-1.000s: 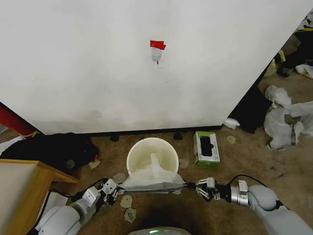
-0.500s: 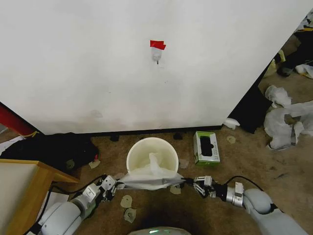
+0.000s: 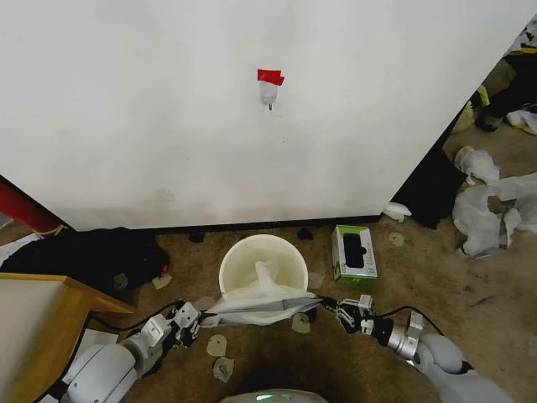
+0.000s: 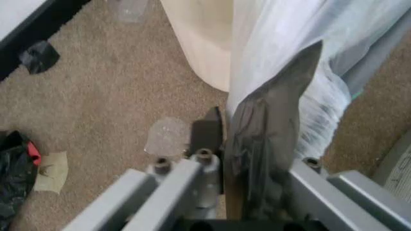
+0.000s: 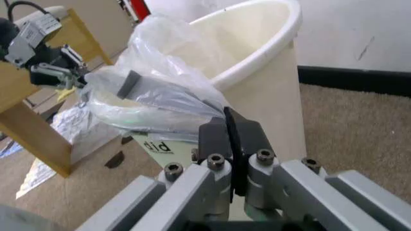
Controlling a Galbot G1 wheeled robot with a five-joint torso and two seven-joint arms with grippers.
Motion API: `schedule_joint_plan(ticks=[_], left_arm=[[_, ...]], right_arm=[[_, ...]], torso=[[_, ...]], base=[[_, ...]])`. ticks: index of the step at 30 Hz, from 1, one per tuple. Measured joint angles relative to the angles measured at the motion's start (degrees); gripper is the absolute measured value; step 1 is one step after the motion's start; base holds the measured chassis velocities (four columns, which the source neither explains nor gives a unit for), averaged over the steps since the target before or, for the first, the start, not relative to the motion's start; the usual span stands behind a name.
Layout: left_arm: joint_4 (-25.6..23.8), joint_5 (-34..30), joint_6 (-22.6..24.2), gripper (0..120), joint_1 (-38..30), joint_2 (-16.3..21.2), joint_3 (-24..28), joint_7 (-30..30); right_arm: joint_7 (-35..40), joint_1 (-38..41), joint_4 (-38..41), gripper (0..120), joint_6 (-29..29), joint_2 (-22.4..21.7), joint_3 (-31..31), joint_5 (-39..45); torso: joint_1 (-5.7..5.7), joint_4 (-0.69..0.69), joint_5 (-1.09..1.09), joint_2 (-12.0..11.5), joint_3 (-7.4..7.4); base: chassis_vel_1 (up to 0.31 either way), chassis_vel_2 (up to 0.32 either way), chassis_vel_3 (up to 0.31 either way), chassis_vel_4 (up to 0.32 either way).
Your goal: Place the garbage bag over the trash bin.
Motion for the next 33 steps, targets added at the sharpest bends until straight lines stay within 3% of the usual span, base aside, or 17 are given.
schedule_joint_plan(ticks=[7,8,18,22,27,33], left_arm=[[-0.9,-2.6,-1.0,39,-0.6,-1.5,-1.9,-1.0],[-0.9,-2.6,-1.0,39,-0.6,-1.5,-1.9,-1.0],[-0.9,-3.1,-1.8,76,-0.6,-3.4,-3.2,-0.3],[-0.2,-2.9,-5.7,93,0.2,-4.5,-3.2,-0.9],[-1.5,0.1,-9.8,100,3.9,-3.6,-3.6,-1.3],[-6.2,3.8,-9.2,100,6.4,-3.2,-4.1,-1.3]], right_arm=[[3.3,-0.5,1.7,0,-1.2,1.4,-1.3,2.2],[3.3,-0.5,1.7,0,-1.2,1.4,-1.3,2.2],[7.4,-1.5,3.5,34,-2.1,1.8,-1.3,2.3],[8.8,-2.8,5.6,52,-2.0,1.7,-1.8,2.0],[6.1,-4.1,7.6,69,-0.8,-0.5,0.4,-0.8],[-1.9,-5.8,9.7,91,-0.5,-4.6,5.6,-1.5]], torso=[[0.0,0.0,0.0,0.0,0.0],[0.0,0.0,0.0,0.0,0.0],[0.0,-0.01,0.0,0.0,0.0],[0.0,-0.01,0.01,0.0,0.0],[0.0,0.02,0.01,0.0,0.0],[0.0,0.0,0.0,0.0,0.0]], base=[[0.0,0.0,0.0,0.0],[0.0,0.0,0.0,0.0],[0.0,0.0,0.0,0.0],[0.0,0.0,0.0,0.0],[0.0,0.0,0.0,0.0],[0.0,0.0,0.0,0.0]])
